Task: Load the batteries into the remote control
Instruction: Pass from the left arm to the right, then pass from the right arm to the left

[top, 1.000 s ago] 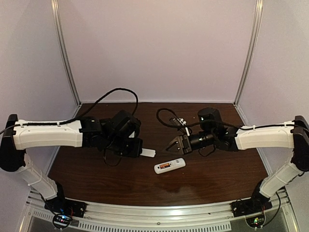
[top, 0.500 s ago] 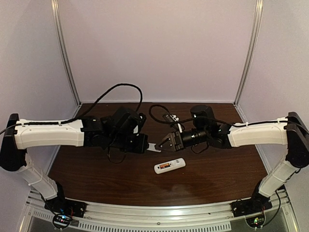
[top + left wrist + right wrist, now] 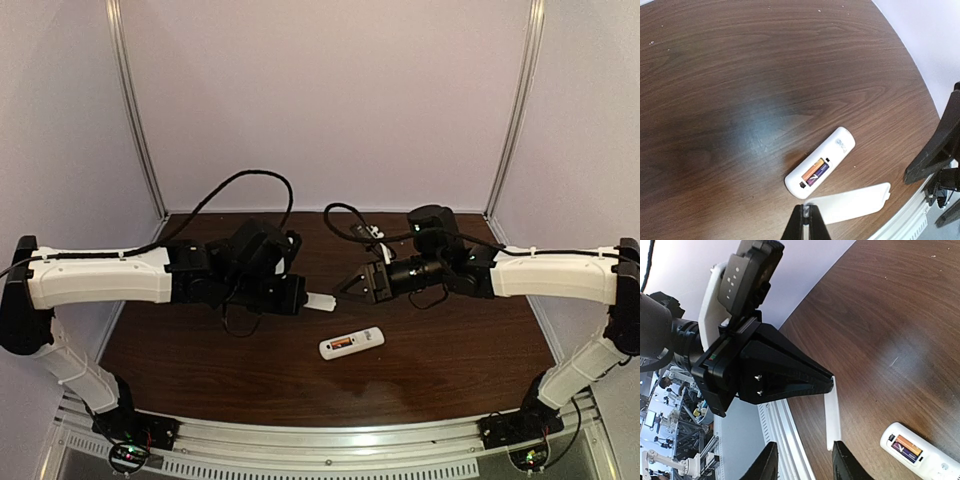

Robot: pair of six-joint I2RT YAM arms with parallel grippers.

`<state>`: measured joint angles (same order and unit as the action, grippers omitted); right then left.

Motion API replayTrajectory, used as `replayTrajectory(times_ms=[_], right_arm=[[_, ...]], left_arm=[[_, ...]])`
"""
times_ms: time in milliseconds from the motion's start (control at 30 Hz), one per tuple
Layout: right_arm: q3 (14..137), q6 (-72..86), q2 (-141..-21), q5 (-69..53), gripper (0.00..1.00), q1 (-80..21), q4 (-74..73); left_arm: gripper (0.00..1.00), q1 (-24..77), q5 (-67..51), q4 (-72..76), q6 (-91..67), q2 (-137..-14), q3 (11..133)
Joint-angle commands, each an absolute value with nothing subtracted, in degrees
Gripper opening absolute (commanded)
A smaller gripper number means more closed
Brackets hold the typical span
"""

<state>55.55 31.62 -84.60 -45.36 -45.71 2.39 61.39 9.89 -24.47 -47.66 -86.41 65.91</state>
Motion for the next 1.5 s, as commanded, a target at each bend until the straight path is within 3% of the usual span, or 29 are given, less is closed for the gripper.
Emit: replayTrajectory(times_ms=[0, 233, 467, 733, 800, 900, 933, 1067, 1200, 1467], right_arm=[[54.9, 29.6, -84.5, -42.7, 0.39, -45.0, -2.1], [56.7, 29.7, -88.3, -44.8, 0.37, -45.7, -1.1], [57.7, 29.9, -89.8, -46.8, 0.28, -45.9, 1.5], [58.8, 29.3, -90.4, -48.7, 0.0, -45.8, 2.5], [58.9, 28.7, -90.1, -48.8, 0.0, -45.7, 2.0], [58.6, 26.5, -89.0, -49.1, 0.0, -45.4, 0.9], [58.5, 25.0, -88.7, -49.1, 0.0, -45.3, 0.5], [57.9, 14.4, -84.9, -48.6, 0.0, -45.3, -5.5], [59.8, 1.5, -81.1, -45.4, 0.0, -46.3, -13.2], [62.5, -12.7, -77.9, -43.2, 0.0, -50.5, -20.9]], left_arm=[[0.0, 61.2, 10.5, -22.6, -46.8, -85.0, 65.6], [0.0, 61.1, 9.8, -20.6, -46.4, -84.6, 65.6], [0.0, 61.2, 8.3, -18.4, -45.9, -84.8, 65.1], [0.0, 61.2, 7.4, -16.7, -44.8, -84.2, 64.4], [0.11, 61.1, 6.6, -16.5, -43.9, -83.4, 64.3], [0.53, 60.4, 3.4, -15.2, -42.8, -80.9, 62.9], [0.61, 59.6, 1.8, -14.8, -42.4, -79.5, 62.0], [0.82, 54.2, -9.2, -10.1, -37.3, -72.5, 55.9], [0.84, 47.5, -25.4, -5.5, -35.1, -69.3, 51.9], [0.75, 45.8, -51.0, 1.3, -35.7, -77.3, 53.2]])
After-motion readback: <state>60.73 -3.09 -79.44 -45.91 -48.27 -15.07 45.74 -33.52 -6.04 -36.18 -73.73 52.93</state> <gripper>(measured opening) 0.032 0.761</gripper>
